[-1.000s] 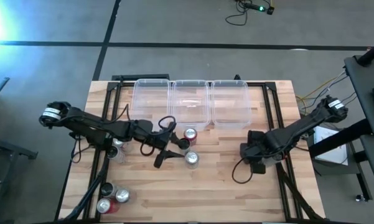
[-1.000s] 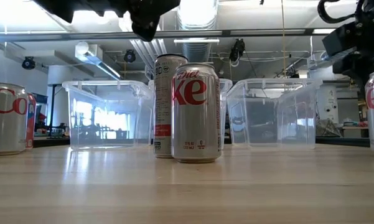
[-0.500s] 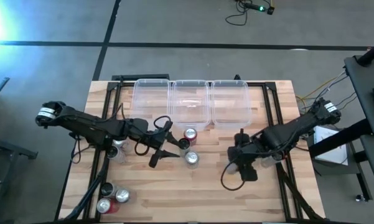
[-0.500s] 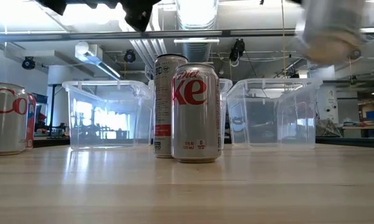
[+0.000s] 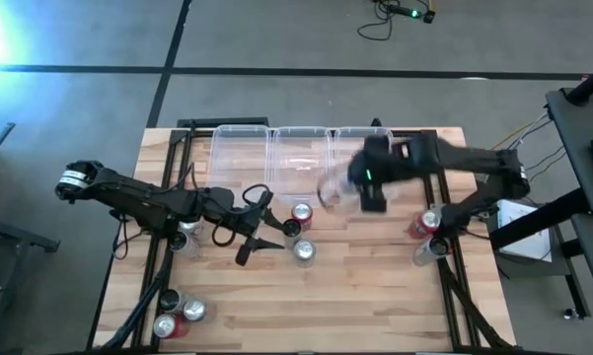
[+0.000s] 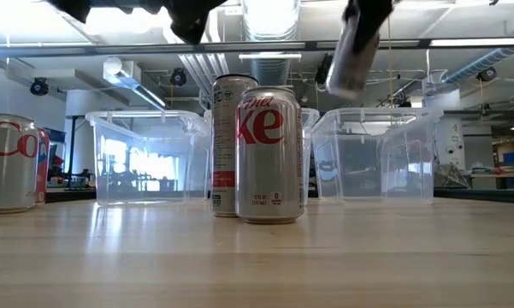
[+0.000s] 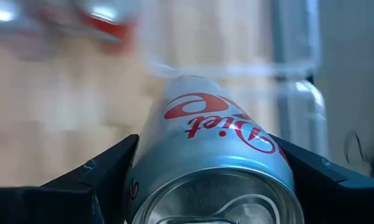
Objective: Sort soda cans
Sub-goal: Put the top right red silver soda can into the right transparent bin
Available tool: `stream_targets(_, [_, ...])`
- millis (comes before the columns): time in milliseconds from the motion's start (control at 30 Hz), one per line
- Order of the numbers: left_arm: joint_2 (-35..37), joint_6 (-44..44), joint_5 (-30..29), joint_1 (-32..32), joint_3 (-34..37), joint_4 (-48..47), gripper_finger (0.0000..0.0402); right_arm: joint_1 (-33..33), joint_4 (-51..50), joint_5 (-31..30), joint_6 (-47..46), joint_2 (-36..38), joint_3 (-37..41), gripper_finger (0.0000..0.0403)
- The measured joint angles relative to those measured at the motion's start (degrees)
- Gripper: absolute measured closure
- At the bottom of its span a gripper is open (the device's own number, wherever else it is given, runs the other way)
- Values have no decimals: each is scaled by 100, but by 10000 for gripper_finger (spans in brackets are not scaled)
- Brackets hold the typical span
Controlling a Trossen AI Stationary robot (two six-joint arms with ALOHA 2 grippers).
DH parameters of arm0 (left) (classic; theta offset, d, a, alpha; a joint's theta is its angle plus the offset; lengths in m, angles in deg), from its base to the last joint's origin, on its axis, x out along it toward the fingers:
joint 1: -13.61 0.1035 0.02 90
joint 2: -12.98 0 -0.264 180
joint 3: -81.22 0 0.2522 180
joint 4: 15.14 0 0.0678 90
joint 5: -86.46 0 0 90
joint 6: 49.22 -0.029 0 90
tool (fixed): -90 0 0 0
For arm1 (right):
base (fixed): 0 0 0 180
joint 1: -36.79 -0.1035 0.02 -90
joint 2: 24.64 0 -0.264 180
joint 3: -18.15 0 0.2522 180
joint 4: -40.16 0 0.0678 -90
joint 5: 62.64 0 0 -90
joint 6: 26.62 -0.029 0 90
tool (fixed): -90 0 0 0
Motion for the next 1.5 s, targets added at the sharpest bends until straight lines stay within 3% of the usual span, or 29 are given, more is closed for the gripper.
stream_targets(167, [-2,46,-438,1,97,6,219,1391,87,531,768,-217,173,104])
stream_targets(333, [-4,642,-684,6,259,-39,219,2093,298,930,1161,-884,357,104])
stream_targets(433, [-4,1029,-699,-19,331,-202,219,2273,352,982,1027,-1377,368,104])
stream_targets(533, [-4,1165,-924,-24,476,-165,219,2479,312,1102,154,-1745,362,104])
stream_targets(733, [10,917,-1816,191,536,-80,219,2752,432,1485,-861,-2037,372,103])
stream_targets(1000, [24,728,-1848,471,83,-180,219,2849,909,1504,-1661,-2052,452,103])
stream_targets(1500, [17,907,-2043,433,79,-484,219,2919,1483,1426,-3218,-2063,1090,101])
